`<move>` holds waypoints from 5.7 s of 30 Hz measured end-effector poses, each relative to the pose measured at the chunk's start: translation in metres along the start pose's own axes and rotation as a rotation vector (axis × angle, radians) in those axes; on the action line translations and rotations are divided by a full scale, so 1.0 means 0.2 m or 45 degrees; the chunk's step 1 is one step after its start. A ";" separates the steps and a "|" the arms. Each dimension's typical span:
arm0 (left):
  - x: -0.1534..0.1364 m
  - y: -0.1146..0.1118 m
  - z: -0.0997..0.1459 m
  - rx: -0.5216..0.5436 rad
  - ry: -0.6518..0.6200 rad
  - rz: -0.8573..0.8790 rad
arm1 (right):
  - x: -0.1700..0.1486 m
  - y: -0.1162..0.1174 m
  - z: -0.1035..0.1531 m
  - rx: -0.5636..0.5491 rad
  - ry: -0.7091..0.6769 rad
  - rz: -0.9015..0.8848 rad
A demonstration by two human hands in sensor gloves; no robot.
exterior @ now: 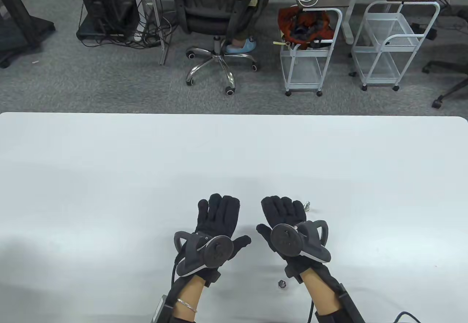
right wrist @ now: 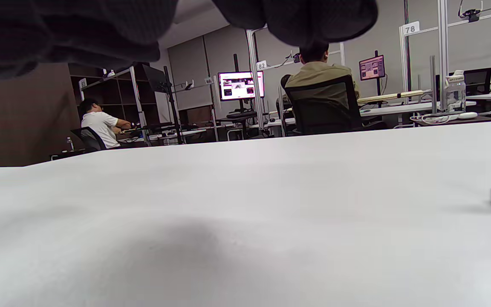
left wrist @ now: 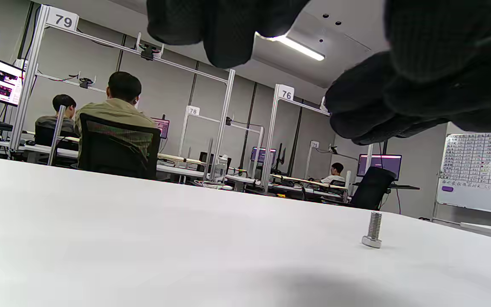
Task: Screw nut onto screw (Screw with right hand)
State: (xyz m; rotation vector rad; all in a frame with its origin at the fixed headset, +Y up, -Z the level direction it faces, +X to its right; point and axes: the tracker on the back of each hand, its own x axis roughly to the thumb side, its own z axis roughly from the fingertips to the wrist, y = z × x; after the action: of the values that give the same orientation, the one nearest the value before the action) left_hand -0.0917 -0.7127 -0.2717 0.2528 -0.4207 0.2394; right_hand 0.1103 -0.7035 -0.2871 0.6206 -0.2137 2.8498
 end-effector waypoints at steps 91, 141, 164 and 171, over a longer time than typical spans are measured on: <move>0.08 -0.03 -0.02 0.027 0.106 0.526 | -0.02 -0.11 0.01 -0.082 0.184 -0.469; -0.05 0.00 0.00 0.116 0.252 0.512 | 0.23 0.27 0.30 0.701 -0.112 0.603; -0.03 0.00 -0.01 0.132 0.208 0.570 | -0.03 -0.10 0.00 0.150 0.135 -0.211; -0.02 0.00 -0.01 0.129 0.199 0.558 | -0.12 -0.11 0.00 0.055 0.124 -0.685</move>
State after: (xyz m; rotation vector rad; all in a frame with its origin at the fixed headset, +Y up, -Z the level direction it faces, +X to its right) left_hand -0.0948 -0.7123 -0.2755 0.2373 -0.3051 0.7070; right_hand 0.1371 -0.6868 -0.2948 0.4591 0.0306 2.3594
